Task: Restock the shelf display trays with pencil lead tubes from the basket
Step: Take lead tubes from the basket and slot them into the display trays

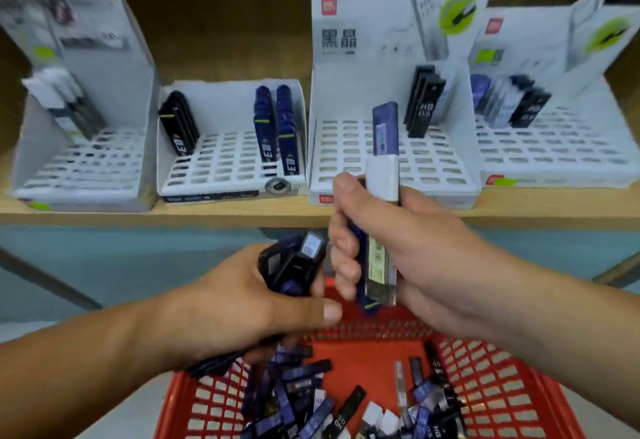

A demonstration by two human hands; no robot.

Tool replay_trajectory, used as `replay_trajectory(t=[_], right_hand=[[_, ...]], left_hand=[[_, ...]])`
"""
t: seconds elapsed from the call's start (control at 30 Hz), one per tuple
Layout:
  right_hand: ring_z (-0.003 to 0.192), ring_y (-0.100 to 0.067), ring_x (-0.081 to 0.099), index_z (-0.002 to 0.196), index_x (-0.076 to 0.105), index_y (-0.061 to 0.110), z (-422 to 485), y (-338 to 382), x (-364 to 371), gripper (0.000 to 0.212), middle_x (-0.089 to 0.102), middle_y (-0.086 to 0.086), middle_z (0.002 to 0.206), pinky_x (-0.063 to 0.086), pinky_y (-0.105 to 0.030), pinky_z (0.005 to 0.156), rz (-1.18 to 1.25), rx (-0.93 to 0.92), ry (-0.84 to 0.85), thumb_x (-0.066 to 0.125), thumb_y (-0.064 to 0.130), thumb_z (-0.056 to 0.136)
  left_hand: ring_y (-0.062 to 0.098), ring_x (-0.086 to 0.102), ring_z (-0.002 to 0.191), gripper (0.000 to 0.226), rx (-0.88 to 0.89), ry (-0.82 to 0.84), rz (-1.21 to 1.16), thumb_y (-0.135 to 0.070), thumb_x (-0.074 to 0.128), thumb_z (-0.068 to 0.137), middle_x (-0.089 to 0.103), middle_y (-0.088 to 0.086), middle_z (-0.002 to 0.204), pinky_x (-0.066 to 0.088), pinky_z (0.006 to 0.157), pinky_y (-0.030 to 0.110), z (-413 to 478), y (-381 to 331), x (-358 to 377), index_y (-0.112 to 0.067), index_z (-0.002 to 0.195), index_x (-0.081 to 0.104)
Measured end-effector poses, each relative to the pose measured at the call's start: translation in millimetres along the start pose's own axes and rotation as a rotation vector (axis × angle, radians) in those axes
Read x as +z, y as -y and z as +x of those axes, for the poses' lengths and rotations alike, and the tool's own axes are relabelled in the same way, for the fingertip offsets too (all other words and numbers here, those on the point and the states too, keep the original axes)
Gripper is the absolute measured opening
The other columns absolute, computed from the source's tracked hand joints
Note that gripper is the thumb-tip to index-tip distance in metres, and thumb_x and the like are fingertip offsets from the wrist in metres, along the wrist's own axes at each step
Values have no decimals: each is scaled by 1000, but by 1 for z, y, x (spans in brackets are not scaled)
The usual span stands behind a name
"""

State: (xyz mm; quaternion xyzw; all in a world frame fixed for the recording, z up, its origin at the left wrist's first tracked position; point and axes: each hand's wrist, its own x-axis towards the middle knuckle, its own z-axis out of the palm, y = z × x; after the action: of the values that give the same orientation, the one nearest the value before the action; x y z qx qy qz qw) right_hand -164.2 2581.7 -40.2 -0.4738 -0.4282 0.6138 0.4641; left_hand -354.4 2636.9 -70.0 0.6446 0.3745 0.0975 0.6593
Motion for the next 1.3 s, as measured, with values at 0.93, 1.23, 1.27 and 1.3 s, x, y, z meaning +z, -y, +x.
replay_trajectory(t=[0.93,1.23,1.27,1.3], right_hand=[[46,-9,41,72,62,30,145,76,114,73,50,3,57,29,-24,48,-129,-213,-407,21,88,85],[47,-15,45,100,59,14,155,84,97,34,56,-2,71,41,-28,43,26,-316,-373,52,47,104],[47,-15,45,102,59,15,156,83,97,29,56,-1,71,41,-28,43,3,-334,-365,54,43,104],[45,-15,44,106,60,17,157,82,99,23,55,-1,70,40,-28,42,-6,-352,-348,57,39,104]], left_hand=[[22,47,44,20,483,-619,-29,-18,80,89,57,15,62,40,42,27,-29,-65,-147,-6,94,64],[19,42,41,22,495,-544,-216,-16,72,90,57,18,65,34,37,23,-20,-59,-164,4,96,67],[19,41,42,19,495,-524,-238,-16,72,90,57,19,67,33,37,23,-21,-59,-165,2,94,68],[21,40,43,17,497,-499,-258,-16,73,89,57,22,69,32,37,22,-22,-58,-168,0,91,69]])
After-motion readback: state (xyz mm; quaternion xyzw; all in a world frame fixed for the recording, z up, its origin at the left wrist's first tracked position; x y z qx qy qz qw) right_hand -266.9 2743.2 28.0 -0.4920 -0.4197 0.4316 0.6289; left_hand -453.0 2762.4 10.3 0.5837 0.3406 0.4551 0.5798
